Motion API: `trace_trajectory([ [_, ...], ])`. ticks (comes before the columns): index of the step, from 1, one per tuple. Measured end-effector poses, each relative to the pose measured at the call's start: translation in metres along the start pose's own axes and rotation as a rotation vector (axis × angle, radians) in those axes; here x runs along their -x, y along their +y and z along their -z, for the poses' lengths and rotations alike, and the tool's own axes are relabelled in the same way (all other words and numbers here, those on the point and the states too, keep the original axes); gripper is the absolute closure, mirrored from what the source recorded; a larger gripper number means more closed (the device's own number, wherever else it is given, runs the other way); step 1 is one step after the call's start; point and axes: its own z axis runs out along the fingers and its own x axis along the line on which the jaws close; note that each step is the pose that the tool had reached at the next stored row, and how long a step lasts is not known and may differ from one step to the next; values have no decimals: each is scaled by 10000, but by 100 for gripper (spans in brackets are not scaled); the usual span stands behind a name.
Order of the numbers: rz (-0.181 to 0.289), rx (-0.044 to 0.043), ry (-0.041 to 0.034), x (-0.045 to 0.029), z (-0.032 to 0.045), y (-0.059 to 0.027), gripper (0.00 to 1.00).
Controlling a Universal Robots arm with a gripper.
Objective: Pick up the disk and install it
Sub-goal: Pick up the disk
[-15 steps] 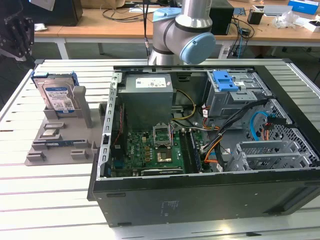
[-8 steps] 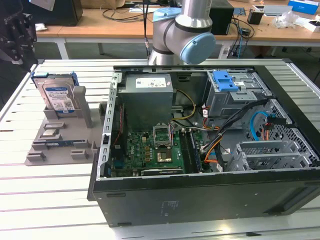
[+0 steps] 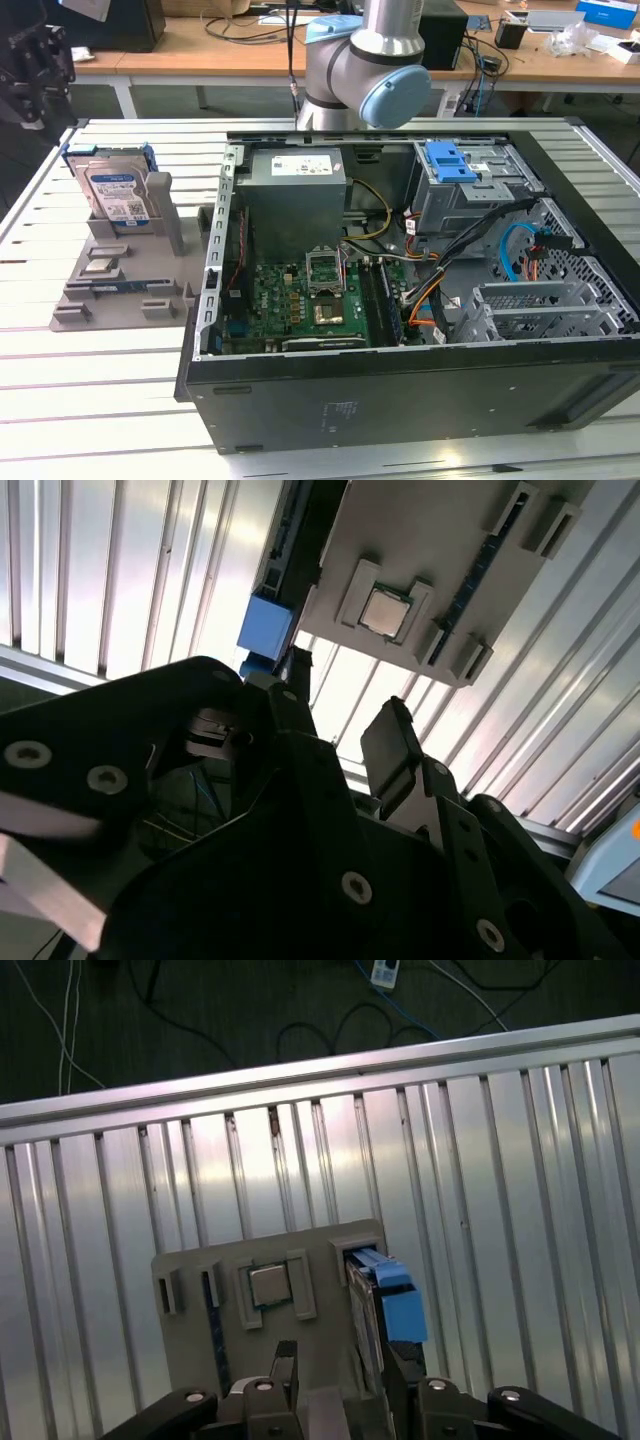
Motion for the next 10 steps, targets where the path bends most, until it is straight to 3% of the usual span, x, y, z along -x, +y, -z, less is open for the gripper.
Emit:
trace_trajectory([
  [10, 480, 10, 17, 189, -51, 28, 52],
])
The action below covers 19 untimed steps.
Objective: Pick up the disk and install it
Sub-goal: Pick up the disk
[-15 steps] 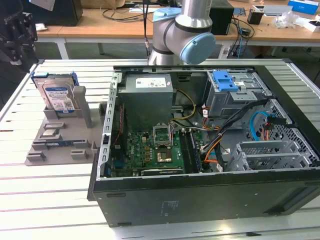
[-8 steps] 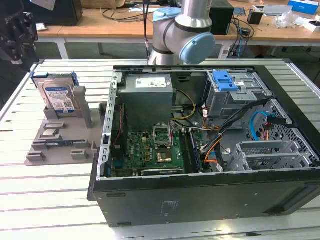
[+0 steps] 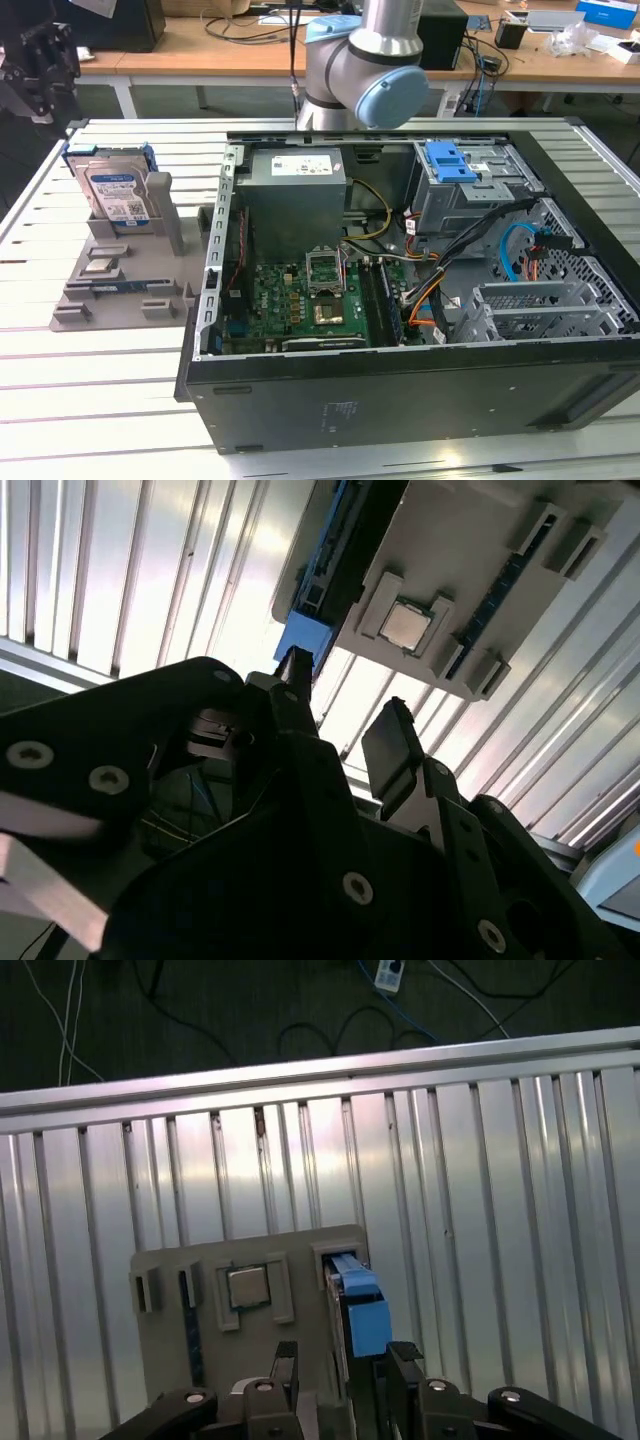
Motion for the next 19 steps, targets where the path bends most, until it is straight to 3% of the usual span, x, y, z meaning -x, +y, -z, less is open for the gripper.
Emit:
trace_trajectory([
  [4, 286, 3, 7, 45, -58, 3, 52],
  [17, 370, 13, 12, 64, -249, -1, 52],
  [19, 389, 14, 13, 69, -312, -2, 52],
])
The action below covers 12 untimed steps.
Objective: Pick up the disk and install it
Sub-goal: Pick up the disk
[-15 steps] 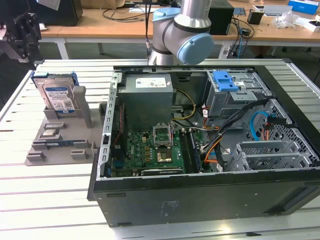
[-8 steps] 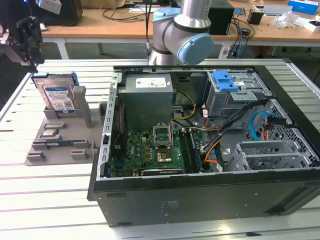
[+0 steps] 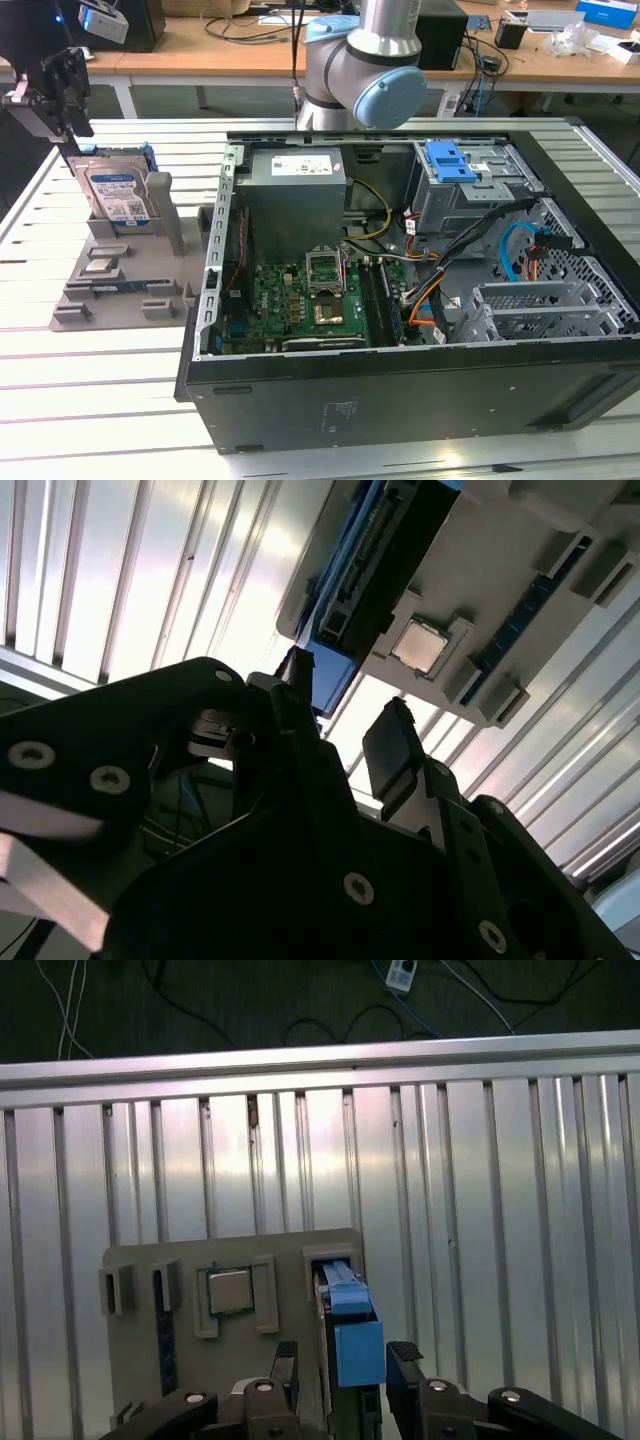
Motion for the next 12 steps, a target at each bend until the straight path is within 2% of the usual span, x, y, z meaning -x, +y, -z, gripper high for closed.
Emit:
trace_trajectory([
  [7, 131, 8, 6, 20, -113, -12, 52],
  [12, 473, 13, 16, 82, -197, -22, 52],
])
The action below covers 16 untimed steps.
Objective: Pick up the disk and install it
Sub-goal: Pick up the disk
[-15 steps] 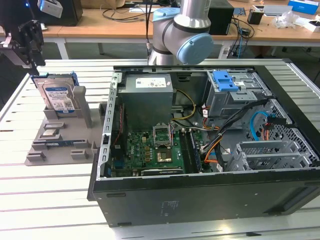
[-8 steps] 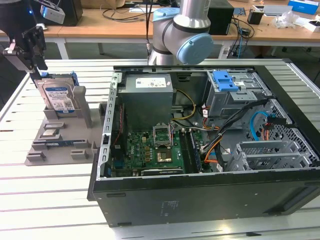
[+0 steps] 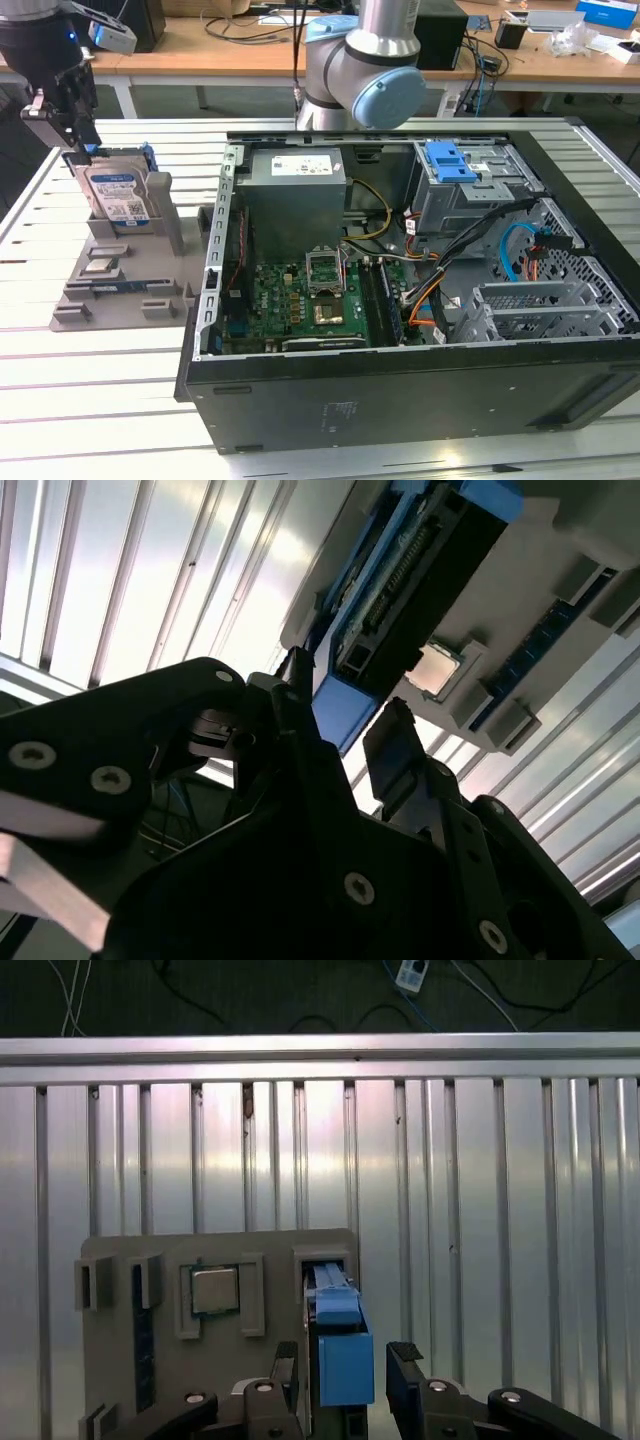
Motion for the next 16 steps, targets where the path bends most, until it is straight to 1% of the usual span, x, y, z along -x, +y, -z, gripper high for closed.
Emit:
trace_trajectory([
  [1, 40, 1, 1, 18, -37, -2, 52],
  [2, 50, 1, 2, 24, -56, -3, 52],
  [5, 61, 3, 2, 29, -141, -6, 52],
  [10, 81, 7, 6, 24, -195, -7, 52],
  [16, 186, 15, 41, 20, -248, -21, 52],
])
